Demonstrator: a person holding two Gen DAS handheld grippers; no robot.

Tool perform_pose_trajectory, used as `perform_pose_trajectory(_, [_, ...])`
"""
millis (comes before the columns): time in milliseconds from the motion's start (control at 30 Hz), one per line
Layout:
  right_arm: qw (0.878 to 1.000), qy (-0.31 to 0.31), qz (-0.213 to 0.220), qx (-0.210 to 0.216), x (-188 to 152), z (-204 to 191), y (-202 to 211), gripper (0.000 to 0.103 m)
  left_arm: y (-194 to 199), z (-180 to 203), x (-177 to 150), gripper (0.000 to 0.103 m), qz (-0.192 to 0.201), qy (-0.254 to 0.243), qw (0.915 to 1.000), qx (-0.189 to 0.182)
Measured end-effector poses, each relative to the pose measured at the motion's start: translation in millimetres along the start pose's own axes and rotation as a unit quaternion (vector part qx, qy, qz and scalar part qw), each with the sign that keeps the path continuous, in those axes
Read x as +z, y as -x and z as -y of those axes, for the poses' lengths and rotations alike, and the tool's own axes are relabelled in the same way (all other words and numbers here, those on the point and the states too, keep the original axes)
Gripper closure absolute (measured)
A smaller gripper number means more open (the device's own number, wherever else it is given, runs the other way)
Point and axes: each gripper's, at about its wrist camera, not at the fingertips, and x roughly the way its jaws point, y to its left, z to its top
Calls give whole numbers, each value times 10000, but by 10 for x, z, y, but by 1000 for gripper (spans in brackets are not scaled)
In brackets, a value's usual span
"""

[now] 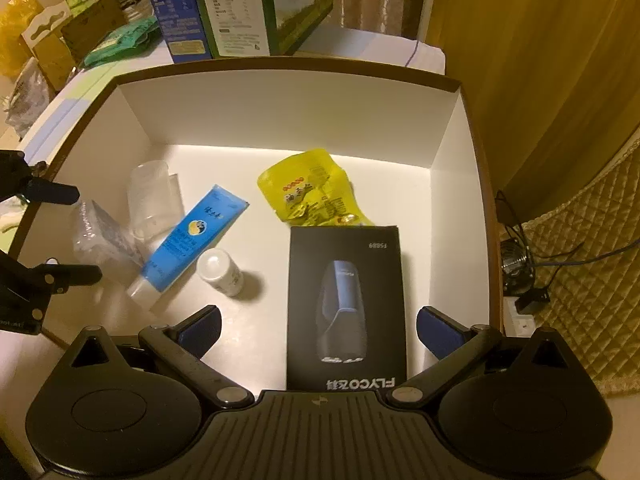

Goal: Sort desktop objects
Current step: 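Lower both tools into the box and open them to release both items, then withdraw both open tools from the box back over the table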

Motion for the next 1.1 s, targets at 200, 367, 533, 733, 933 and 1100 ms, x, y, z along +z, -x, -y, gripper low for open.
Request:
perform_pose_trajectory(200, [9999, 35, 98, 24, -51, -71, 107, 2, 104, 28, -4, 24, 94, 36, 9999, -22])
perform_pose_trajectory(367, [9997, 25, 219, 48, -65, -122, 216, 2, 212, 47, -7, 22, 201, 98, 9997, -18])
perform_pose_trajectory(533, [9994, 1, 351, 62, -93, -185, 336, 2, 328, 68, -23, 20, 317, 130, 9994, -14])
perform_pose_trajectory(733, [9988, -1, 473, 86, -150, -273, 459, 2, 466, 90, -66, 20, 450, 165, 9988, -20])
perform_pose_trajectory(933, [9982, 0, 592, 89, -223, -385, 596, 2, 611, 108, -149, 19, 581, 204, 9981, -21])
perform_pose_trajectory(1100, [9977, 49, 678, 61, -289, -504, 702, 2, 750, 118, -244, 19, 723, 250, 9971, -52])
